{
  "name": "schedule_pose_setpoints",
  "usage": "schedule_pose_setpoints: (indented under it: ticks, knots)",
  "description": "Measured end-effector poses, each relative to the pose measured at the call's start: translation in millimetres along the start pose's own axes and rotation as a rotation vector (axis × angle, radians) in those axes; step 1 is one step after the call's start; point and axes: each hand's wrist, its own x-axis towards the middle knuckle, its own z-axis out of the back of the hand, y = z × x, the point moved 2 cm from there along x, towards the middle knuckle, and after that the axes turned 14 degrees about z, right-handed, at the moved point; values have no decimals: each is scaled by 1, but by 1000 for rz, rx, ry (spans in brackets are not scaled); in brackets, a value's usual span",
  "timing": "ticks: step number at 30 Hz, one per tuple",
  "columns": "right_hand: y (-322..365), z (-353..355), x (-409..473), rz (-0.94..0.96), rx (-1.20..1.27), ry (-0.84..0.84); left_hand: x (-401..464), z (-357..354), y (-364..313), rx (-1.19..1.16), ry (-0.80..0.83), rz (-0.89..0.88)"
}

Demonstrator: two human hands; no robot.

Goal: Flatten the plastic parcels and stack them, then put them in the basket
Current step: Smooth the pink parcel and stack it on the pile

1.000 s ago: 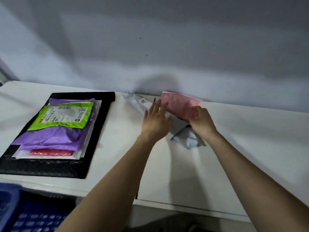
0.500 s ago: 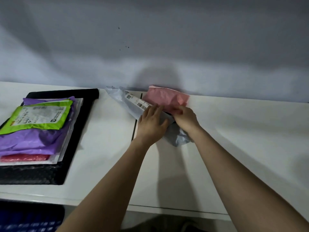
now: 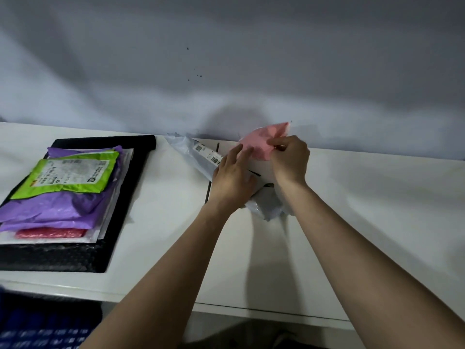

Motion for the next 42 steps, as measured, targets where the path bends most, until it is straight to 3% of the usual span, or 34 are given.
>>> schedule_pose_setpoints:
  ticks: [5,12,15,18,21,26,28,31,33,37,42]
  knots:
    - [43,20,-3,122,93,-51,-2,14,-13,-20,-113,-128]
    - [93,44,-21,191,310,-47,-22,45,-19,-482,-61,95]
    - [102,44,-35,185,415,53,-36,56,-15,-523,-94,51]
    - [100,44,-51,188,444,146,-42,68,-1,-572,-87,112]
    - [75,37,-68,131,267,194,-49,77,21,-705,60,256]
    - [25,11,-97,-243,181,658,-67,81,62,-660,345,536]
    - [21,5,-105,-219,86,765,-75,82,76,-617,473,633]
    - [21,1,-108,-143,-2,772,-78,83,88,-363,606,671]
    - [14,-1,-106,-135,15,756,-72,81,95,-258,511,674]
    - [1,0,-103,-34,-149,795,-57,76,102,-39,56,587]
    - [-7,-5,-100,106,-242,772,-60,61,87,115,15,264]
